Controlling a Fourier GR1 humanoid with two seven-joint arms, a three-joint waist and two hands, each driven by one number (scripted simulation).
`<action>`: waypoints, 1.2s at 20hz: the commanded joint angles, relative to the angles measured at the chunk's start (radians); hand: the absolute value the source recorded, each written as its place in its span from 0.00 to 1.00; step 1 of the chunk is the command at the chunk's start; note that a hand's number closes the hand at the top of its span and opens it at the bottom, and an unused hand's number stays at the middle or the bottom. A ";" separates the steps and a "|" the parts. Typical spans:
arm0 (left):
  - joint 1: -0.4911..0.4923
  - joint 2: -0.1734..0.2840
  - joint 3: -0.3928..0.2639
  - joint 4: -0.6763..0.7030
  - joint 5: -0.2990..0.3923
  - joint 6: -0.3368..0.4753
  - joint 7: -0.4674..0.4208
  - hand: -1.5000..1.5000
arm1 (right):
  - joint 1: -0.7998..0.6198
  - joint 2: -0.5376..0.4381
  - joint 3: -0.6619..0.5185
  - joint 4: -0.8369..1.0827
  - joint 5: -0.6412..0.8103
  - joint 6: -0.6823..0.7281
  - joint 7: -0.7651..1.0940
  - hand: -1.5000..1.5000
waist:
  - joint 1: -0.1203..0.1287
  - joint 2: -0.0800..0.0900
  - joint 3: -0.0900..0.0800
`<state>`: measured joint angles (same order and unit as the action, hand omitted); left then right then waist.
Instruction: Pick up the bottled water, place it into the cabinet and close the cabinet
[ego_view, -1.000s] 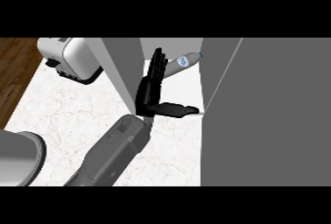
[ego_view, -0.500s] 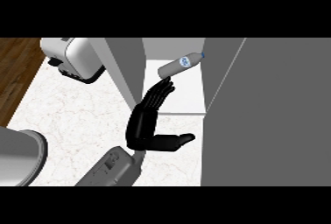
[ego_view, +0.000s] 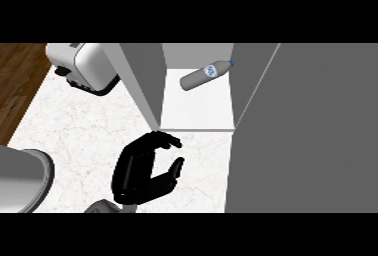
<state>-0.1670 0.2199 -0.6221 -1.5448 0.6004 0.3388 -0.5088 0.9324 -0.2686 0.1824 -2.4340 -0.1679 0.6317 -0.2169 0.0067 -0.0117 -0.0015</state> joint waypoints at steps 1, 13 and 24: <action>0.098 0.107 0.042 -0.100 0.037 -0.050 0.006 0.00 | 0.017 -0.075 0.008 -0.220 0.080 0.043 0.053 1.00 | 0.007 0.001 -0.002; 0.367 0.253 0.186 -0.343 0.168 -0.131 -0.032 0.00 | 0.022 -0.115 0.354 -0.284 0.285 0.121 0.085 1.00 | 0.013 -0.008 -0.006; 0.486 0.369 0.312 -0.349 0.263 -0.257 -0.034 0.00 | -0.090 -0.097 0.553 -0.214 0.284 0.043 0.183 1.00 | 0.039 -0.003 -0.014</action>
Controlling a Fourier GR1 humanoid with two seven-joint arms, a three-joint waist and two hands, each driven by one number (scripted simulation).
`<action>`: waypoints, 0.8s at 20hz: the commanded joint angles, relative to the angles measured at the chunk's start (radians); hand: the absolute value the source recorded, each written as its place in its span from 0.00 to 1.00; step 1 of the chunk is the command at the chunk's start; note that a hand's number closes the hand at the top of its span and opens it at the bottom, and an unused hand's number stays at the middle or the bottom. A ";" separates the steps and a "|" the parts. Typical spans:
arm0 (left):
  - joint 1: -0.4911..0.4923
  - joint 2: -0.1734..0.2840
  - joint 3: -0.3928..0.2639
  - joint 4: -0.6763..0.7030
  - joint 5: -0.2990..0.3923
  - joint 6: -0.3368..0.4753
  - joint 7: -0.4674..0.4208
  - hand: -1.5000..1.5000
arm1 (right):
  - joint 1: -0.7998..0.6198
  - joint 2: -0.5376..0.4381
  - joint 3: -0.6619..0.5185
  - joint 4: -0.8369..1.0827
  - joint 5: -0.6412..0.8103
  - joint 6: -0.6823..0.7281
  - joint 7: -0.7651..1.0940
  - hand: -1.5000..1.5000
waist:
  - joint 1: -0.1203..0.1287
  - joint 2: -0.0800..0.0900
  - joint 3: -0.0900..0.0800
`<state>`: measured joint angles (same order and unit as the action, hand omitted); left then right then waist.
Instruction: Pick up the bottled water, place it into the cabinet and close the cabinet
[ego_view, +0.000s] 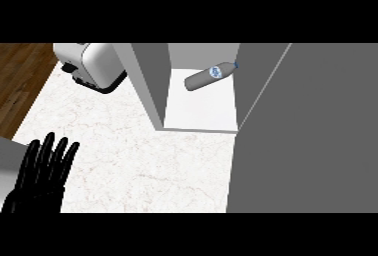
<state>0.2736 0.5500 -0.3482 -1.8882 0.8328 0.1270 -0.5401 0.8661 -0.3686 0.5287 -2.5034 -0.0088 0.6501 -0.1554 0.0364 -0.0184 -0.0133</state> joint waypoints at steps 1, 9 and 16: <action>0.047 0.053 0.047 -0.020 0.033 -0.054 -0.001 0.00 | -0.014 0.008 0.219 -0.136 0.099 0.008 0.129 1.00 | 0.020 0.007 -0.002; 0.105 0.106 0.072 -0.044 0.066 -0.157 -0.005 0.00 | -0.100 0.045 0.278 -0.054 0.028 -0.059 0.151 1.00 | 0.106 0.028 -0.003; 0.094 0.162 0.121 -0.058 0.095 -0.227 0.006 0.00 | -0.215 0.061 0.266 -0.020 0.001 -0.104 0.223 1.00 | 0.145 0.042 -0.003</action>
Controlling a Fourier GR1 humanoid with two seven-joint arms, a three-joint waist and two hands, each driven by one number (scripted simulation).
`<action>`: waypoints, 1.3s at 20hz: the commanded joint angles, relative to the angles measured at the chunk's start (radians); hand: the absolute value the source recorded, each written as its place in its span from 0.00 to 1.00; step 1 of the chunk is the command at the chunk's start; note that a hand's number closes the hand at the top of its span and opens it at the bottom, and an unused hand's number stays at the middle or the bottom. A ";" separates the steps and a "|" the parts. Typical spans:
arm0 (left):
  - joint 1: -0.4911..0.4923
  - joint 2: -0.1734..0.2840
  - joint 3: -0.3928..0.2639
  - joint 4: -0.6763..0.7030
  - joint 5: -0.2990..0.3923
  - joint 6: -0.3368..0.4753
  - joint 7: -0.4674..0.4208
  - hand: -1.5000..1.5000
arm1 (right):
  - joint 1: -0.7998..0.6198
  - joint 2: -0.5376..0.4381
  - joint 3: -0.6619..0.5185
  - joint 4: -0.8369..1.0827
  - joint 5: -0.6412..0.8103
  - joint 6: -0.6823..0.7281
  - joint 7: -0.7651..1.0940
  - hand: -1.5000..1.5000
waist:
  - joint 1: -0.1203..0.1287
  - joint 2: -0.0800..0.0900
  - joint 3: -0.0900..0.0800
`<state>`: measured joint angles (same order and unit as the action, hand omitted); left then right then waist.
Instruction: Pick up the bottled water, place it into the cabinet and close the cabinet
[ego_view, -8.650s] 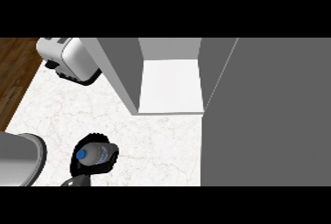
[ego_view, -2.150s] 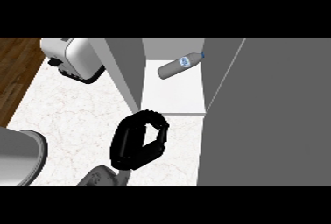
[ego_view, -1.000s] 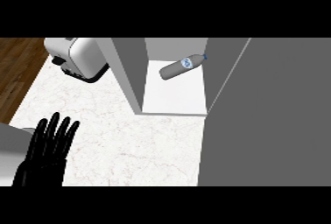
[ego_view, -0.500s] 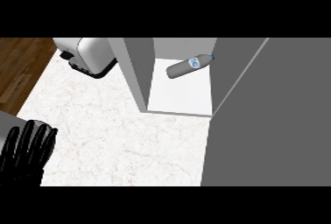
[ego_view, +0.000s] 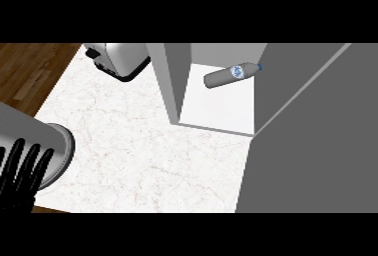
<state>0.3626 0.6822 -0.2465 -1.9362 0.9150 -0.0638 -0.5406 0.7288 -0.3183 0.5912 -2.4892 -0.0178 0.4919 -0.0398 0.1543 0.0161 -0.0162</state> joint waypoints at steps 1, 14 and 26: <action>0.010 0.025 0.020 0.002 0.014 -0.040 0.001 0.00 | -0.105 0.006 0.203 -0.020 0.017 0.062 0.109 1.00 | 0.034 0.008 -0.001; -0.003 0.065 0.049 0.022 0.033 -0.091 0.019 0.00 | -0.336 -0.081 0.105 -0.017 0.037 0.108 0.168 1.00 | 0.107 0.012 -0.013; -0.006 0.088 0.075 0.033 0.059 -0.127 0.028 0.00 | -0.502 -0.047 0.105 0.037 -0.005 0.093 0.275 1.00 | 0.097 0.013 -0.014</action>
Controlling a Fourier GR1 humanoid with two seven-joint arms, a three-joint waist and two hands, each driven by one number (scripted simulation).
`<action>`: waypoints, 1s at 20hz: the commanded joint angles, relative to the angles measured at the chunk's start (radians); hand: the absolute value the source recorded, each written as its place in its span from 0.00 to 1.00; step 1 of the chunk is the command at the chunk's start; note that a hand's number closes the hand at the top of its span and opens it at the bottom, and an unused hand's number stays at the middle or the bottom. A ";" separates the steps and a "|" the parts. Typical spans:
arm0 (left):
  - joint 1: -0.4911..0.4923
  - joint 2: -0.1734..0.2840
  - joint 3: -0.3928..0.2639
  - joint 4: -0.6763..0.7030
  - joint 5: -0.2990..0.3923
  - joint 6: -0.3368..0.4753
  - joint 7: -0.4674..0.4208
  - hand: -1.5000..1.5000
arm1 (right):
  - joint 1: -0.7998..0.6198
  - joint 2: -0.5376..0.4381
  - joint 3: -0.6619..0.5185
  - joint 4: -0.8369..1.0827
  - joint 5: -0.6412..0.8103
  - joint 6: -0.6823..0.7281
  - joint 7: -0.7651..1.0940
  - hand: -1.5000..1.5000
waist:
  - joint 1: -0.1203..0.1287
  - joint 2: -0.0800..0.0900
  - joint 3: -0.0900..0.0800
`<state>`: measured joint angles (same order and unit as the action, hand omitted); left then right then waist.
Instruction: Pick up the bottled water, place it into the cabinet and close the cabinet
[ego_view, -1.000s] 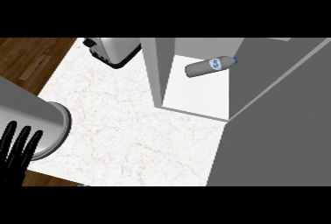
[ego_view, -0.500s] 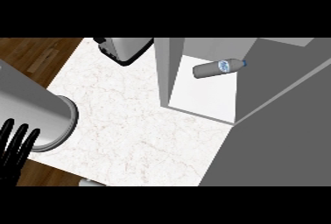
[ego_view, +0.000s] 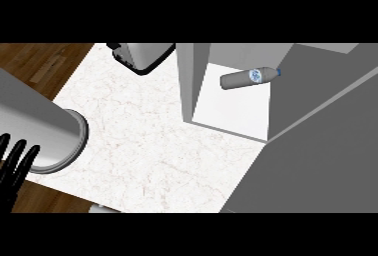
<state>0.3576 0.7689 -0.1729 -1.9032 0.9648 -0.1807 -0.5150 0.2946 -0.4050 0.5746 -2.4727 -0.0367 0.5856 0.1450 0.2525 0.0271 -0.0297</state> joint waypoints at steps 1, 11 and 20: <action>-0.001 0.004 0.012 0.007 0.012 -0.015 -0.002 0.00 | -0.071 0.053 0.121 0.024 0.004 -0.008 0.087 1.00 | 0.000 0.003 -0.001; -0.004 0.010 0.023 0.017 0.027 -0.043 -0.001 0.00 | -0.053 0.092 0.135 0.098 -0.138 0.010 0.083 1.00 | 0.024 0.036 0.002; -0.018 0.019 0.040 0.033 0.033 -0.058 -0.001 0.00 | -0.104 0.135 0.061 0.177 -0.240 -0.035 0.113 1.00 | 0.021 0.041 0.005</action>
<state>0.3393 0.7869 -0.1364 -1.8788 0.9945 -0.2344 -0.5170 0.2289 -0.3400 0.5853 -2.3585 -0.2522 0.6256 0.1781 0.2795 0.0674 -0.0269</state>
